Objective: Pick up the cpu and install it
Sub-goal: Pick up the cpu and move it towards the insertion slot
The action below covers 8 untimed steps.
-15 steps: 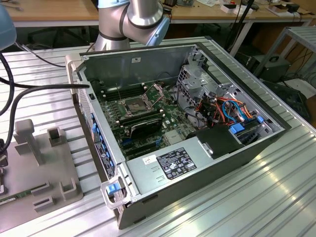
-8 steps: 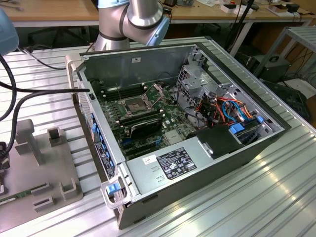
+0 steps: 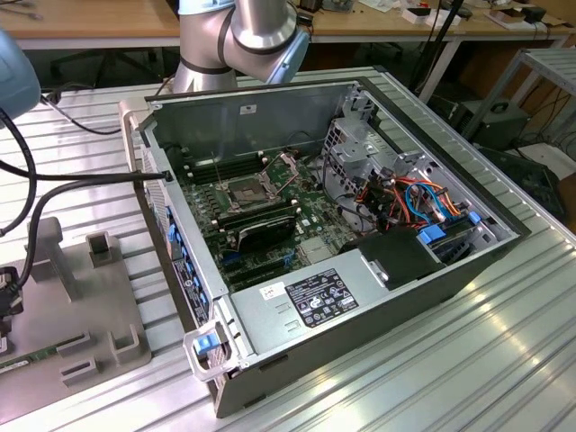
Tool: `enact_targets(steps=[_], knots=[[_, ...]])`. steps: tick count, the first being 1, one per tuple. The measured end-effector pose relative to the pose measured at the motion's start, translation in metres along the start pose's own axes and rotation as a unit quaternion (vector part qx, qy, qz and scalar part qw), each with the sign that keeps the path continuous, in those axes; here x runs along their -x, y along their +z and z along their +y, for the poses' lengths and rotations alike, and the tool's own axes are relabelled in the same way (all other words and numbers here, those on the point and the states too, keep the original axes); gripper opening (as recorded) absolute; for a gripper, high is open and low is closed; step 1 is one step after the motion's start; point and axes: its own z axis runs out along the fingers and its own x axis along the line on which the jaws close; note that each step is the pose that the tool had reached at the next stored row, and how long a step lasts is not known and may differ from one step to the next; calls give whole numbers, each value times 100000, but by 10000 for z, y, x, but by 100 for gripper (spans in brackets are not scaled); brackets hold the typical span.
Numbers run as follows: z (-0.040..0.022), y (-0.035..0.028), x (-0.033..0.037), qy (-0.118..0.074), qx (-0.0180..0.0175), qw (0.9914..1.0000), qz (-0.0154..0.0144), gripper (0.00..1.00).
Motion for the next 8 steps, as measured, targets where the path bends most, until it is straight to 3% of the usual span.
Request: enact_targets(steps=[8], knots=[[-1,28,0,0,4,100000,-9,68]])
